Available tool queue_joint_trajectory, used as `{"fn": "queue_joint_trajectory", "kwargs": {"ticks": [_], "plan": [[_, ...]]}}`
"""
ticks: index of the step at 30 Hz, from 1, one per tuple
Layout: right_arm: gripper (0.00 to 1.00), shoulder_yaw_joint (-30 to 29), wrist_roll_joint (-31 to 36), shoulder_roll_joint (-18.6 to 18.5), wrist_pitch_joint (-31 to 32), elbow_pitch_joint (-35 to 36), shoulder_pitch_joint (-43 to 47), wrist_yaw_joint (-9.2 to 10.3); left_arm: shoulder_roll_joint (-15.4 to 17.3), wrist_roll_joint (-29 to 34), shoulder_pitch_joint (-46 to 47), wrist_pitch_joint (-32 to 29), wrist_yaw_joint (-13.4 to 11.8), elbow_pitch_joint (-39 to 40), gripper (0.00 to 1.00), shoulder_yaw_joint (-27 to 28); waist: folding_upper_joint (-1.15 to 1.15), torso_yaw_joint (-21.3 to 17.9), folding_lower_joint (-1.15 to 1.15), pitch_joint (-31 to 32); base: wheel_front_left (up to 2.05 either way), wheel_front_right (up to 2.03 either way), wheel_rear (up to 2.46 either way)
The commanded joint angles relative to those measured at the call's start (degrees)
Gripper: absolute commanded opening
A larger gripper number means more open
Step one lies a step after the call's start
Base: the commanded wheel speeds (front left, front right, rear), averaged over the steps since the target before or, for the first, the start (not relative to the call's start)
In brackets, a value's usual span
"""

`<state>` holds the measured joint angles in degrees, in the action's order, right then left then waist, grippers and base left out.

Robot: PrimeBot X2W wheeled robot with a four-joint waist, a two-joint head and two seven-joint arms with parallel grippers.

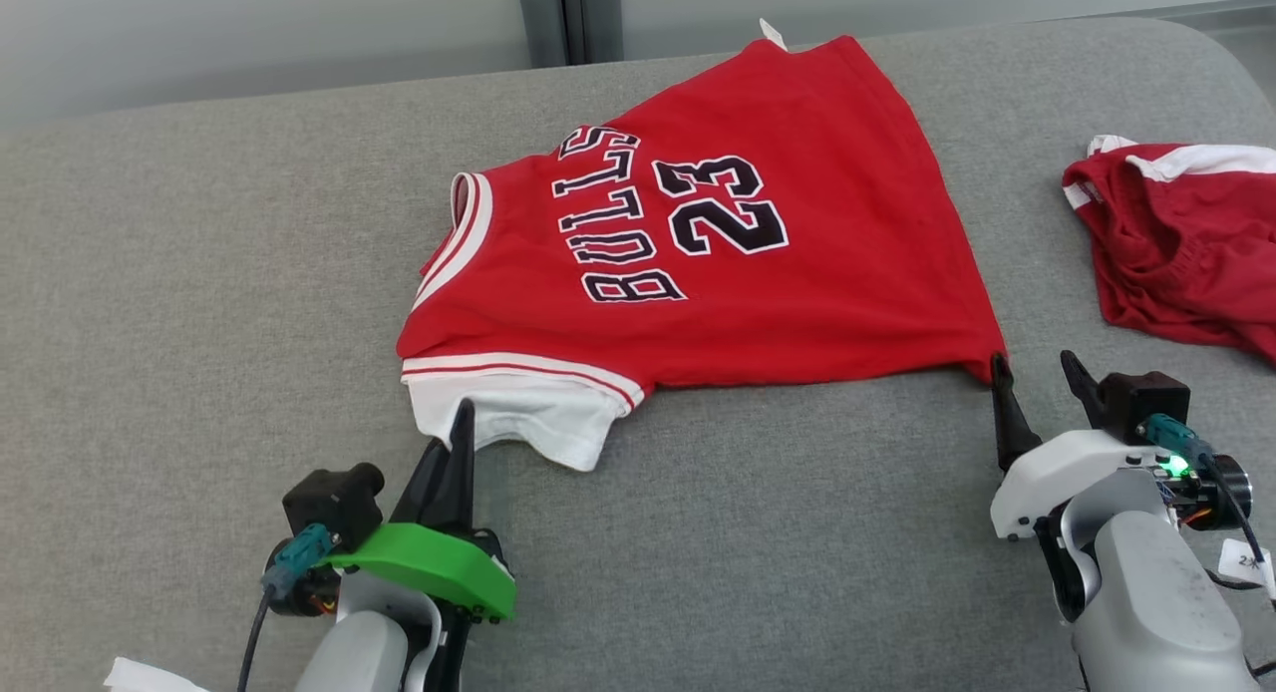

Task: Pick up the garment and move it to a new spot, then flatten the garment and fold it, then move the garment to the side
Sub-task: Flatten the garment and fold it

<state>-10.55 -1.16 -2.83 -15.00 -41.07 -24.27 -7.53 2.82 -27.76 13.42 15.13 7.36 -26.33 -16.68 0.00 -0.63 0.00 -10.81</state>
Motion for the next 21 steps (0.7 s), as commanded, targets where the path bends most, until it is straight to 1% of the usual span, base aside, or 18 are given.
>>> {"fn": "queue_joint_trajectory", "kwargs": {"ticks": [1,6,12,13,14,15,16,17,21], "plan": [[1.0,-0.47,1.03,-0.16,-0.23,-2.01,-1.39,0.09,0.31,0.68,-0.57,0.0,0.21,0.68,0.0,0.73,0.0,0.69,0.0,-0.36,0.0,0.0,0.0],[1.0,-0.03,3.34,-0.18,-0.22,-9.06,-4.98,0.09,0.27,1.59,-1.2,0.0,0.2,2.3,0.0,2.2,0.0,1.7,0.0,-0.52,0.0,0.0,0.0],[1.0,0.98,6.74,-0.13,0.58,-14.34,-7.23,0.09,0.25,2.15,-1.52,0.01,0.19,3.3,0.0,2.91,0.0,2.22,0.0,-0.46,0.0,0.0,0.0],[0.67,1.39,6.9,-0.12,0.74,-15.02,-7.52,0.09,0.25,2.21,-1.63,0.01,0.19,3.37,0.0,3.02,0.0,2.25,0.0,-0.43,0.0,0.0,0.0],[0.43,1.84,6.71,-0.1,0.99,-15.79,-7.88,0.08,0.24,2.28,-1.77,0.01,0.19,3.46,0.0,3.11,0.0,2.27,0.0,-0.4,0.0,0.0,0.0],[0.21,2.25,6.4,-0.09,1.07,-16.35,-8.16,0.08,0.24,2.31,-1.87,0.01,0.19,3.5,0.0,3.19,0.0,2.26,0.0,-0.36,0.0,0.0,0.0],[0.09,2.6,6.06,-0.08,1.0,-16.81,-8.53,0.08,0.24,2.26,-1.98,0.01,0.19,3.57,0.0,3.31,0.0,2.22,0.0,-0.27,0.0,0.0,0.0],[0.0,2.76,5.83,-0.09,0.9,-16.99,-8.92,0.08,0.23,2.19,-2.03,0.01,0.2,3.64,0.0,3.35,0.0,2.17,0.0,-0.19,0.0,0.0,0.0],[0.0,2.89,3.69,-0.2,0.21,-16.39,-10.25,0.09,0.23,2.57,-2.35,0.01,0.2,4.42,0.0,3.26,0.0,1.82,0.0,0.95,0.0,0.0,0.0]]}}
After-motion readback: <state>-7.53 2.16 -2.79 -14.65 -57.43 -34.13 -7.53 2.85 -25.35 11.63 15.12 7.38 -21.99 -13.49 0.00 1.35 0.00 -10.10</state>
